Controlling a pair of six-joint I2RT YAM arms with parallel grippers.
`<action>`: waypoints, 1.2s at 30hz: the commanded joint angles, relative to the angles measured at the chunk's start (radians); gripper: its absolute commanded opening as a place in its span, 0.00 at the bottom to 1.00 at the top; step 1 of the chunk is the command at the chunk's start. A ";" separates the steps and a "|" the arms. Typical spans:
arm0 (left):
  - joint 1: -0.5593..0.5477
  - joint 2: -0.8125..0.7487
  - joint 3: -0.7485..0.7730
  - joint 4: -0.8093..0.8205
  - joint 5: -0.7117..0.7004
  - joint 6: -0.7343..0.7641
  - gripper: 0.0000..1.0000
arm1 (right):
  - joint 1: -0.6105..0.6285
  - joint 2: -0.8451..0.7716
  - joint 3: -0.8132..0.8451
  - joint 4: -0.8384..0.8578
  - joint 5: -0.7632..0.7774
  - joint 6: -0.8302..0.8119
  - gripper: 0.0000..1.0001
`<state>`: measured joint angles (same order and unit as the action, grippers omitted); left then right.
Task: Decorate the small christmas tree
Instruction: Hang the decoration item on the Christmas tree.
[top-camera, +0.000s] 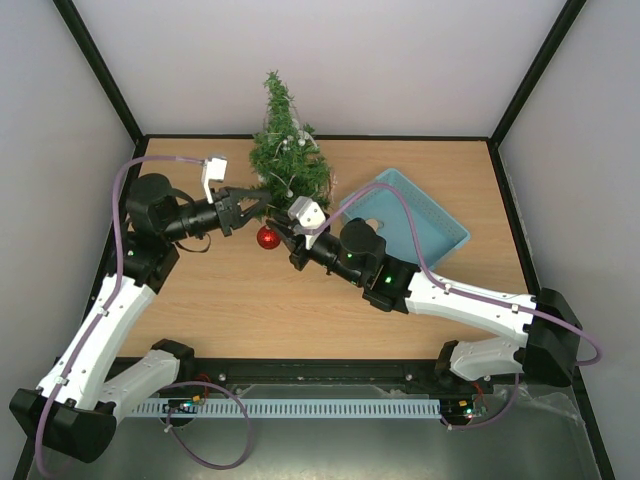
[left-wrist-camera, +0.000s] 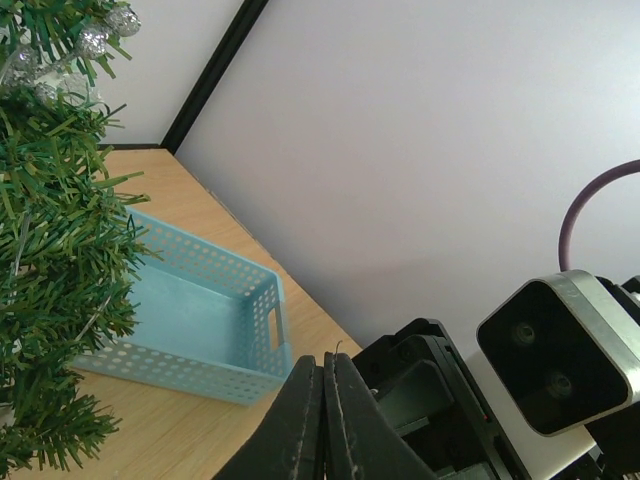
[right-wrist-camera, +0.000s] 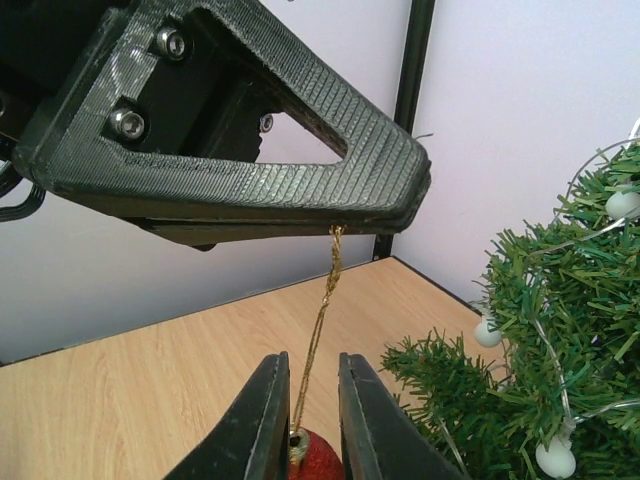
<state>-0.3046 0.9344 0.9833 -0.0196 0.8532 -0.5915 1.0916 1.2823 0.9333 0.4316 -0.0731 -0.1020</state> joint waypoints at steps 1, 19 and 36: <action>-0.004 -0.013 -0.008 0.033 0.036 0.000 0.02 | 0.004 -0.007 0.012 0.024 0.007 -0.019 0.13; -0.007 -0.017 -0.005 0.038 0.032 -0.008 0.02 | 0.004 0.036 0.059 -0.015 0.058 -0.005 0.02; -0.007 -0.014 -0.005 0.039 0.023 -0.002 0.02 | 0.005 0.046 0.066 -0.015 0.037 0.011 0.02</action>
<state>-0.3069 0.9325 0.9813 -0.0101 0.8673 -0.5926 1.0920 1.3167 0.9627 0.4179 -0.0280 -0.0837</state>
